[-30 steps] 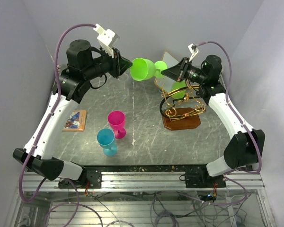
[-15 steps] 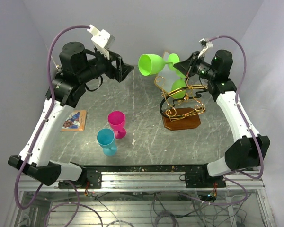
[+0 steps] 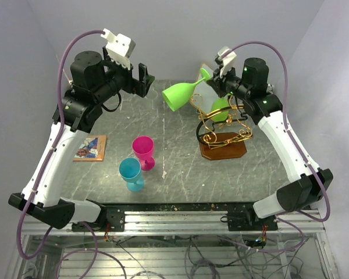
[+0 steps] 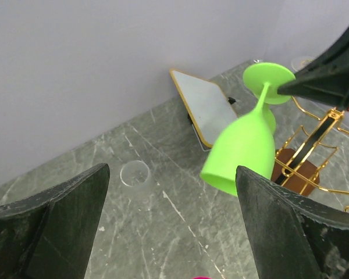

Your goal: Place the wine glass upside down on the wine glass rack

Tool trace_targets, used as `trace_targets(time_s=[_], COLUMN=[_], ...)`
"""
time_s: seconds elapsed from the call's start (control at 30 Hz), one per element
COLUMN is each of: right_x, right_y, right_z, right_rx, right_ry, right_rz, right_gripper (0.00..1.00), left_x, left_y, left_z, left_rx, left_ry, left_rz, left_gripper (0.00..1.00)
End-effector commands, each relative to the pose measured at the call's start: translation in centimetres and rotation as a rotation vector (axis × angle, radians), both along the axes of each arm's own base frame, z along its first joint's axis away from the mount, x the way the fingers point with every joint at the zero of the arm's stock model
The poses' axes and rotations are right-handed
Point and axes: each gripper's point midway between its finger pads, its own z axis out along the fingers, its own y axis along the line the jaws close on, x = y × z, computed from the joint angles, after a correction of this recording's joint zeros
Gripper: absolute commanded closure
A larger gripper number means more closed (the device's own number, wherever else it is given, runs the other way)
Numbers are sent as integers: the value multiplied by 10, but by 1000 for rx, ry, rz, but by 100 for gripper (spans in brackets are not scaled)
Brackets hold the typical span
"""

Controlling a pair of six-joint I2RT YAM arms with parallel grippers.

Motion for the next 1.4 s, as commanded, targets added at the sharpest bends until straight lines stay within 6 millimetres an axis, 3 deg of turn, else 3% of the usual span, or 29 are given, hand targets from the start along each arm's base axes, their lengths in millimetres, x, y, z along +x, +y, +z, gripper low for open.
trace_targets(time_s=[0.0,0.23,0.5,0.7,1.07,1.37], right_x=[-17,-31,-43,-46,-32,-19], right_y=[3,23,46,61,60,39], right_z=[18,13,14,-5,-39,-53], right_rx=[-155,-245,-332,-492,-770,-953], right_ry=[-109,-136,-168,-212,-282,-317], right_rz=[20,79,128,105,-51,-179], right_gripper=[100,100,100,100,100,100], left_x=[8,18,17,24,29,34], left_y=[19,34,43,46,51,52], left_z=[14,12,18,13,10,7], left_rx=[4,7,8,4,10,18], left_ry=[-35,-33,-56,-42,-36,-34], left_rz=[102,175,208,211,229,233], left_gripper=[0,1,1,1,1,1])
